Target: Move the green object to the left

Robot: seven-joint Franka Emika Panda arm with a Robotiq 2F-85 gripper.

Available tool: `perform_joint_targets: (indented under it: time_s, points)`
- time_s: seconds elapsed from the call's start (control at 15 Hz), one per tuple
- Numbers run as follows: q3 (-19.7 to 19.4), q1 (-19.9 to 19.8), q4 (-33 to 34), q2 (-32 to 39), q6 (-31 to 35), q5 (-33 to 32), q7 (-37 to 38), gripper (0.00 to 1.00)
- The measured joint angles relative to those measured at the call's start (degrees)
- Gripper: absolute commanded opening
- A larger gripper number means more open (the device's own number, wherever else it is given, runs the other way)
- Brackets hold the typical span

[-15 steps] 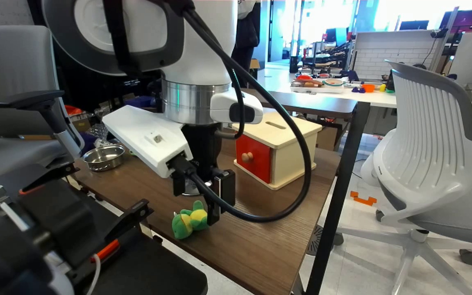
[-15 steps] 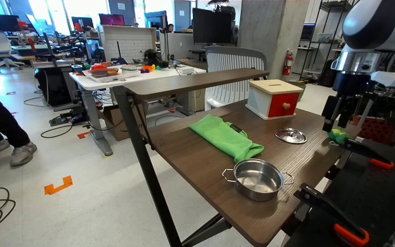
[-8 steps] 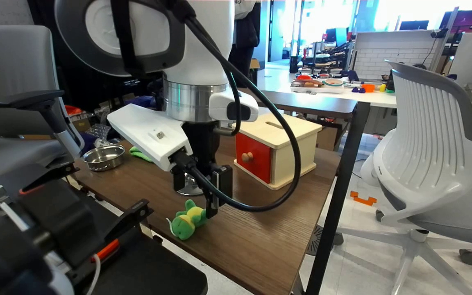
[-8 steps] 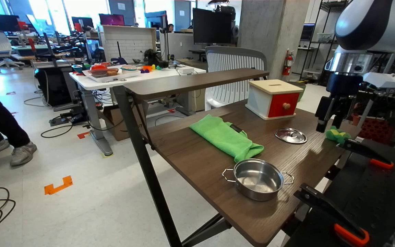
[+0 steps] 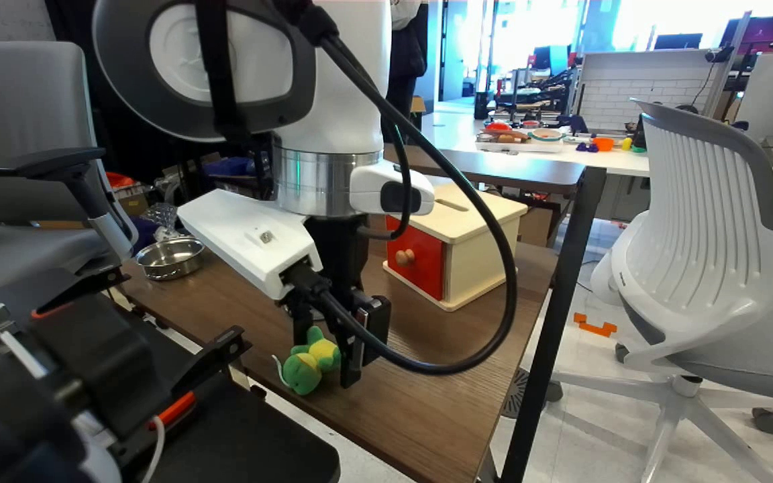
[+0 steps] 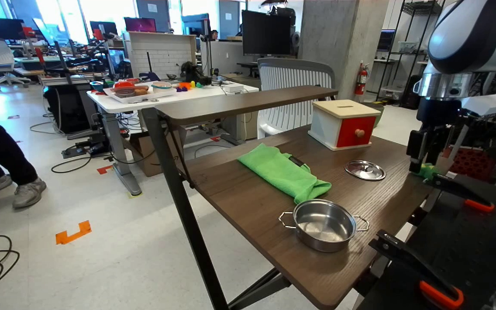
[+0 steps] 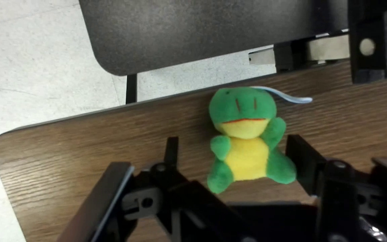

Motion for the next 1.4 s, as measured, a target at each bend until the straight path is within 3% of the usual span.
perform_joint_targets:
  time_s: [0.27,0.47,0.8,1.07,1.4]
  points:
    - [-0.48,1.76,1.83,1.15,0.08,-1.97,1.76,0.18]
    - [-0.49,3.10,4.09,2.12,0.07,-1.99,3.44,0.02]
    - [-0.12,3.33,4.43,1.50,0.70,-1.97,3.44,0.03]
    - [1.27,2.66,0.55,-2.13,3.33,-1.59,2.20,0.03]
    - [6.75,0.86,-5.40,-10.40,6.92,4.11,-2.72,0.03]
